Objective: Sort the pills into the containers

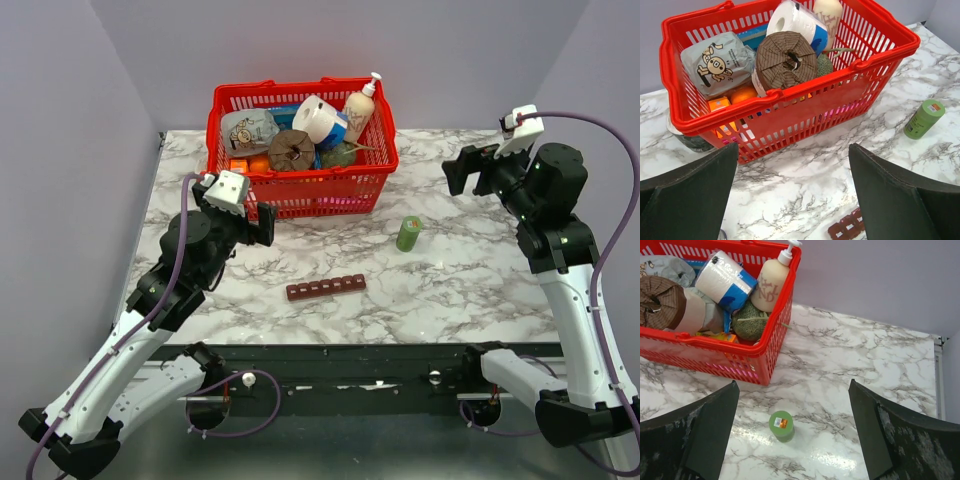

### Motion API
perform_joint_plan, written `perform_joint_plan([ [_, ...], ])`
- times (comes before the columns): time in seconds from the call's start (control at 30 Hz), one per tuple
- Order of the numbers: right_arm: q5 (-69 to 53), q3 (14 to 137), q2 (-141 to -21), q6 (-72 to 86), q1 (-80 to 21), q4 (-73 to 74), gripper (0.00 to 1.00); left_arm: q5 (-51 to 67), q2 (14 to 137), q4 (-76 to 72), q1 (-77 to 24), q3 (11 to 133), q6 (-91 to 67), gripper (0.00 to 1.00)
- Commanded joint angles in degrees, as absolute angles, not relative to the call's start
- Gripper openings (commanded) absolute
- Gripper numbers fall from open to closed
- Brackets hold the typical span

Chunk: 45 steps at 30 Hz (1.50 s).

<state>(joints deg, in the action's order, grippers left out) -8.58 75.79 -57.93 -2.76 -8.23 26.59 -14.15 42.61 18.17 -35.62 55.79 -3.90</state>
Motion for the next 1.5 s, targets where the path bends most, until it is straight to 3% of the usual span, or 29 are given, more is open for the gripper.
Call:
perform_joint_plan([
  [0.0, -11.1, 76.0, -57.5, -2.2, -8.0, 26.9, 1.0, -12.6, 42.5, 18.1, -35.3, 55.1, -3.5, 0.99],
  [0.2, -15.5, 75.7, -57.7, -5.2, -7.9, 27.8, 1.0, -12.1, 42.1, 17.8, -35.4, 54.0, -3.1, 0.99],
  [0.3, -26.7, 75.3, -58.0, -15.3, -8.0, 31.4, 1.0, -7.8, 41.7, 17.1, -35.4, 52.5, -1.1, 0.99],
  [0.33, -37.9, 75.1, -58.4, -20.2, -8.0, 33.6, 1.0, -5.6, 41.6, 16.6, -35.4, 51.9, -0.3, 0.99],
  [0.47, -55.5, 69.9, -58.8, -42.6, -8.4, 41.8, 1.0, 13.7, 40.5, 13.5, -35.5, 46.2, 7.9, 0.99],
  [0.6, -53.1, 64.9, -61.2, -65.3, -12.1, 49.2, 1.0, 22.3, 38.9, 10.3, -35.5, 37.9, 16.3, 0.99],
  [0.77, -45.0, 60.6, -65.2, -75.1, -19.3, 50.5, 1.0, 28.4, 39.2, 9.6, -36.0, 32.5, 25.7, 0.97],
  [0.97, -45.1, 57.1, -70.4, -74.1, -23.9, 44.1, 1.0, 28.0, 44.5, 11.4, -39.3, 28.2, 38.6, 0.95],
  [1.2, -47.7, 52.1, -71.0, -68.3, -26.3, 36.1, 1.0, 22.6, 57.1, 11.7, -42.3, 30.1, 41.6, 0.95],
  [1.47, -46.8, 48.3, -71.0, -65.9, -28.4, 31.7, 1.0, 20.5, 62.2, 9.7, -42.5, 28.6, 44.4, 0.95],
])
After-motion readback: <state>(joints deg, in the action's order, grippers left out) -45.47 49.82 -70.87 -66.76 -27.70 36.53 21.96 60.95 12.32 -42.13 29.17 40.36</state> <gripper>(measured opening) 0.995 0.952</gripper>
